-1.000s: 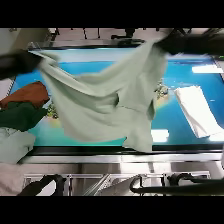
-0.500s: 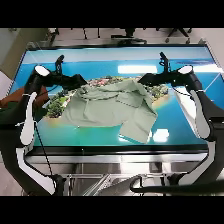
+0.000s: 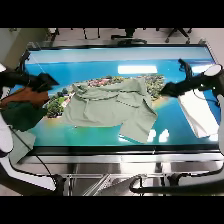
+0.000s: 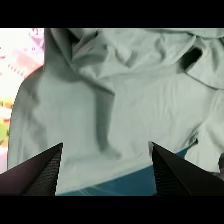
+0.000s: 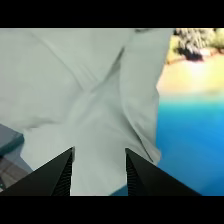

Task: Fold the shirts.

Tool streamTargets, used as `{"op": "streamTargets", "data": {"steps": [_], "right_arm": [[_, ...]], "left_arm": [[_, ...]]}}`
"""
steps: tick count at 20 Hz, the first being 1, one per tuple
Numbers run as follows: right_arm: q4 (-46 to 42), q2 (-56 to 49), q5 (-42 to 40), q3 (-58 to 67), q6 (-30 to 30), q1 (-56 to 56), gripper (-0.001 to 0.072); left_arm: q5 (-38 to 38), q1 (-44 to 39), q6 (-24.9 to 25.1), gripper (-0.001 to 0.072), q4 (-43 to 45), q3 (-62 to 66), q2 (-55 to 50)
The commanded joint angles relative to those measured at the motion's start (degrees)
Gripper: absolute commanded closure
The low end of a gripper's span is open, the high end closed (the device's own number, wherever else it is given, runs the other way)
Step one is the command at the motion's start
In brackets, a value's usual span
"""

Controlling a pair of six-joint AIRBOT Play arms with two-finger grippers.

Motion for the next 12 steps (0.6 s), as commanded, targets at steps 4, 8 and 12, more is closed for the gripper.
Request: {"op": "streamTargets", "data": {"steps": [4, 8, 12], "right_arm": [[-6.4, 6.43, -0.79, -17.51, 0.63, -2.08, 0.0328], [-6.29, 6.4, -2.95, -18.25, 0.66, -2.05, 0.0328], [-6.16, 6.32, -3.17, -18.53, 0.74, -2.08, 0.0326]], "left_arm": [[3.54, 9.57, 4.13, 0.0105, 0.17, -24.41, 5.42], [12.48, 9.51, 6.27, 0.0106, 0.15, -32.09, 5.22], [14.75, 6.58, 6.84, 0.0105, 0.02, -32.7, 0.26]]}}
